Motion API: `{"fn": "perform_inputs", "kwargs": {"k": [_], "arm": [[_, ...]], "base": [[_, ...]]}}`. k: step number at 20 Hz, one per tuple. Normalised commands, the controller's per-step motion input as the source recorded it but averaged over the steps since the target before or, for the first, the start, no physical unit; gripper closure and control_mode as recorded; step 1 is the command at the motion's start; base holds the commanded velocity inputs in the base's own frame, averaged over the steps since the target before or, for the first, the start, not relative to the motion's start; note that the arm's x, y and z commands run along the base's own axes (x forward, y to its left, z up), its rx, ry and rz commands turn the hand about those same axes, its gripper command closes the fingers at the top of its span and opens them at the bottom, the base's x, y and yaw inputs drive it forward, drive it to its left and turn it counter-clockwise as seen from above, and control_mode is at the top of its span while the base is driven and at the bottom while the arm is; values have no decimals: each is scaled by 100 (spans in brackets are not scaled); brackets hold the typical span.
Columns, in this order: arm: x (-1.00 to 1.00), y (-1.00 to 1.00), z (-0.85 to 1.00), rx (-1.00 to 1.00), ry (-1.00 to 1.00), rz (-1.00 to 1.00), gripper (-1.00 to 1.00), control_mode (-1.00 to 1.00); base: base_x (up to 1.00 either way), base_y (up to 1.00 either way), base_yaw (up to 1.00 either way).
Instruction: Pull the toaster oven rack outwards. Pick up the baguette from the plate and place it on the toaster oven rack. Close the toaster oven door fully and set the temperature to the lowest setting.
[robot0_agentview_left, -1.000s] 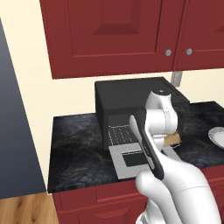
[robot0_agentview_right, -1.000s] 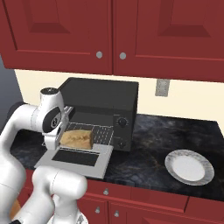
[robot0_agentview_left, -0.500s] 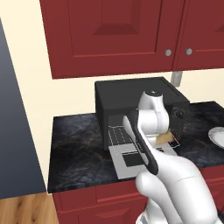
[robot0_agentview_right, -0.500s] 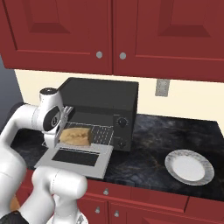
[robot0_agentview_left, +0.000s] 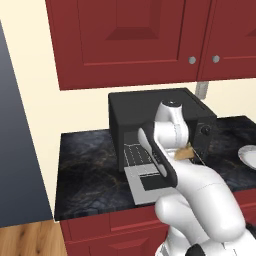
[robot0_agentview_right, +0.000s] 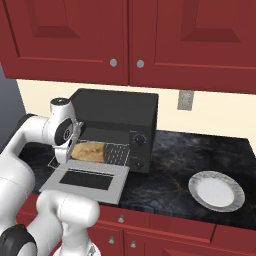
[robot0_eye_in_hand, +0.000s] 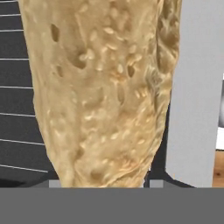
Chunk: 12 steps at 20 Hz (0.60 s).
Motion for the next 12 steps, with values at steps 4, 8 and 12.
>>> {"fn": "perform_inputs", "kwargs": {"k": [4,8,12], "arm": [[15,0,-28,0,0,0,100,-100],[2,0,-35,0,0,0,100,-100],[6,0,-32,0,0,0,100,-100]], "base": [[0,0,0],[0,0,0],[0,0,0]]}}
